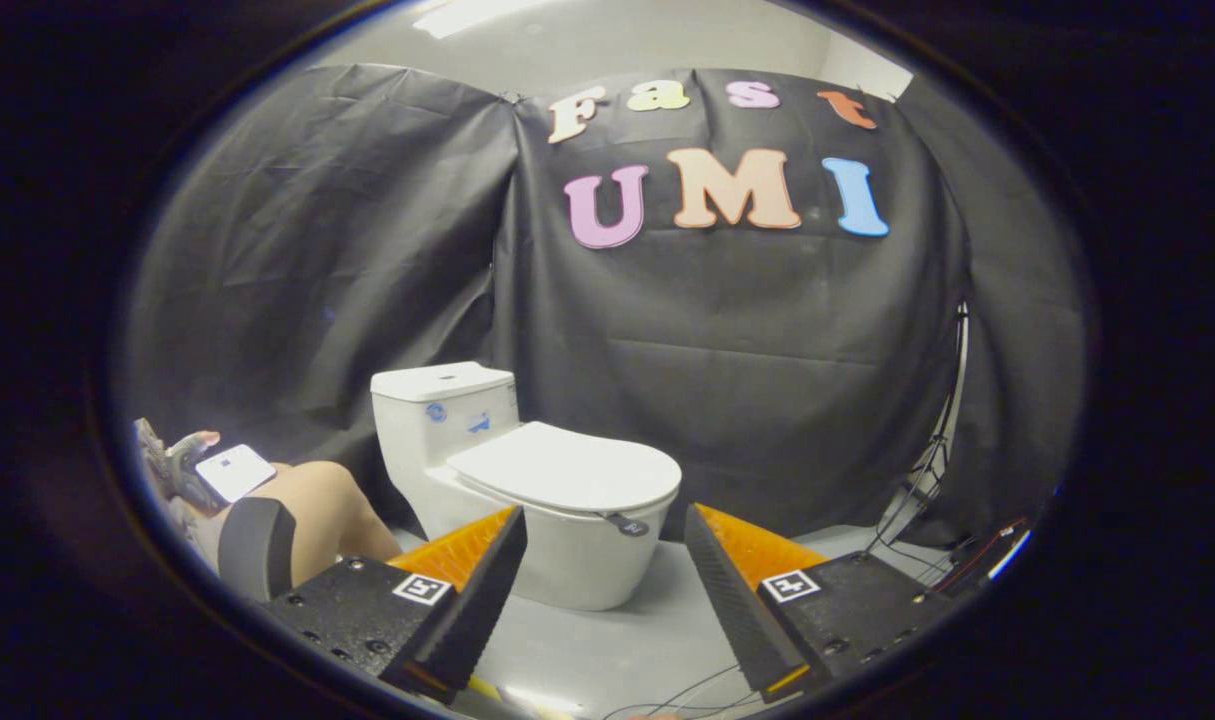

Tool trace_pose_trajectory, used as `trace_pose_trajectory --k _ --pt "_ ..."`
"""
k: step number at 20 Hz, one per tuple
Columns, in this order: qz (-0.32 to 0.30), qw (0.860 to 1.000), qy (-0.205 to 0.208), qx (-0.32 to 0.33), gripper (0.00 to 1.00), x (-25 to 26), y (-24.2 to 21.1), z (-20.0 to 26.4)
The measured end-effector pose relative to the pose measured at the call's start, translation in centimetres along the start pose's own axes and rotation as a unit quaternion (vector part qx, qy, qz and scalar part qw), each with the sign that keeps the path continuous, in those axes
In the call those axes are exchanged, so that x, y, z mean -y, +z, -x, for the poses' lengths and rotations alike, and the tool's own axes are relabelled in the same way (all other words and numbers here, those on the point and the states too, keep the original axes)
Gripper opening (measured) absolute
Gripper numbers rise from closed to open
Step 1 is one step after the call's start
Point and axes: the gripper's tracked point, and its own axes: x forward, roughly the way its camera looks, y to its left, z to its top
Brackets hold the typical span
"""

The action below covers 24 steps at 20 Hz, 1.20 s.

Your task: Open the toilet lid.

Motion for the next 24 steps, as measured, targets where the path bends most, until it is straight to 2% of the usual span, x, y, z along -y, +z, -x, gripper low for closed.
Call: trace_pose_trajectory --k 7,11,13,17,24 --pt "-0.03 0.999 0.021 -0.023 0.97 2.7 5.1 -6.6" --pt "-0.056 0.994 0.039 -0.081 0.97 2.5 3.7 -12.2" --pt "-0.089 0.99 0.04 -0.107 0.97 2.4 2.7 -14.9" --pt "-0.176 0.97 0.035 -0.161 0.93 2.8 -0.7 -19.9" --pt "-0.338 0.92 0.028 -0.196 0.82 4.3 -5.5 -26.6"
